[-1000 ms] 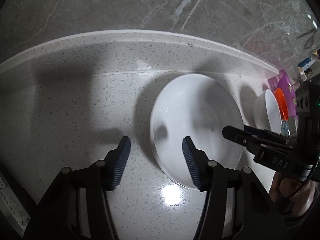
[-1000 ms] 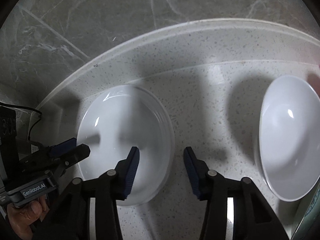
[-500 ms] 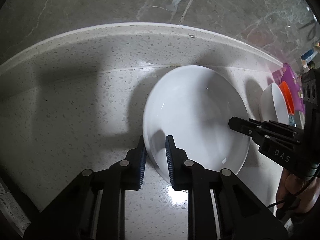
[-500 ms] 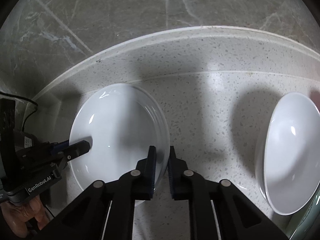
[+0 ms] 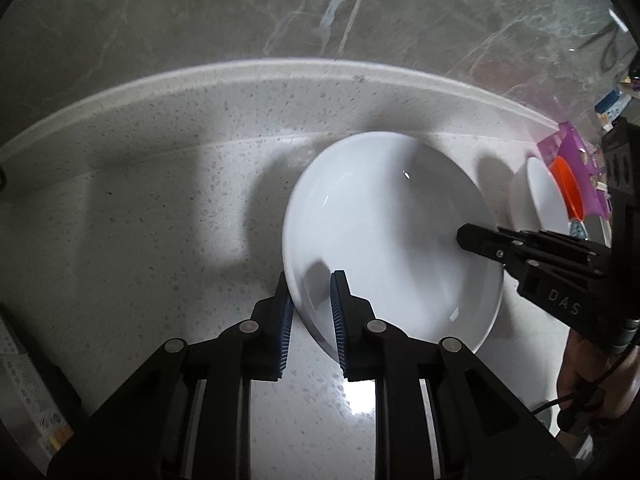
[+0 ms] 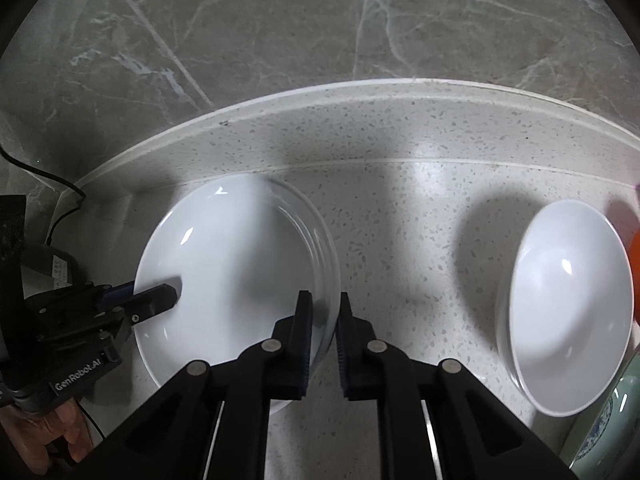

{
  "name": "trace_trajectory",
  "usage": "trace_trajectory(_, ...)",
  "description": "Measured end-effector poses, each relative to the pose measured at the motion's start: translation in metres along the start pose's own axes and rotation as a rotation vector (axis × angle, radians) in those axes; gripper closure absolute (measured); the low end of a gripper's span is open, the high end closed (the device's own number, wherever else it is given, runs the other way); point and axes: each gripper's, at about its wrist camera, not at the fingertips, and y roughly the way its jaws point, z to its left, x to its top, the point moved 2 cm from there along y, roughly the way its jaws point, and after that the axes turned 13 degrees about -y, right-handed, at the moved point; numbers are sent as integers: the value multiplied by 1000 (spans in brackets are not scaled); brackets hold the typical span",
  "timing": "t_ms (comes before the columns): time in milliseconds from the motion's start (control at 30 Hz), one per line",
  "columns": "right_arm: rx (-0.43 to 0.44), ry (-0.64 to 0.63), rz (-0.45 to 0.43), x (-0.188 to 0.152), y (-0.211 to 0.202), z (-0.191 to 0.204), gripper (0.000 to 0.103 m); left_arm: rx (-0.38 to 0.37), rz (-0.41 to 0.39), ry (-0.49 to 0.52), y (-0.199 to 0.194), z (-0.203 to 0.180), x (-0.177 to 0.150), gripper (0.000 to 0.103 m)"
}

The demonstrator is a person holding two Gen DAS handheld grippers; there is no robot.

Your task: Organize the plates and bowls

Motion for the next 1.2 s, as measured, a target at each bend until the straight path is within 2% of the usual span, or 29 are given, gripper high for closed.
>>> trace_trajectory(333,2,-36,-69,-29,-57,5,90,-16,-63,49,-45,-26,-35,86)
trace_trajectory(567,-6,-58,-124,-70,-117,5,90,-58,-99,112,-92,-59,-87,86)
trace_trajectory(867,-48,-93,-155,-149,-178,13,90,-121,-55,154,-123,-87,-182,86)
trace_trajectory(1200,-53,-58,-101,-231,-189,13,90,-135,30,201,-118,-105,-274,86)
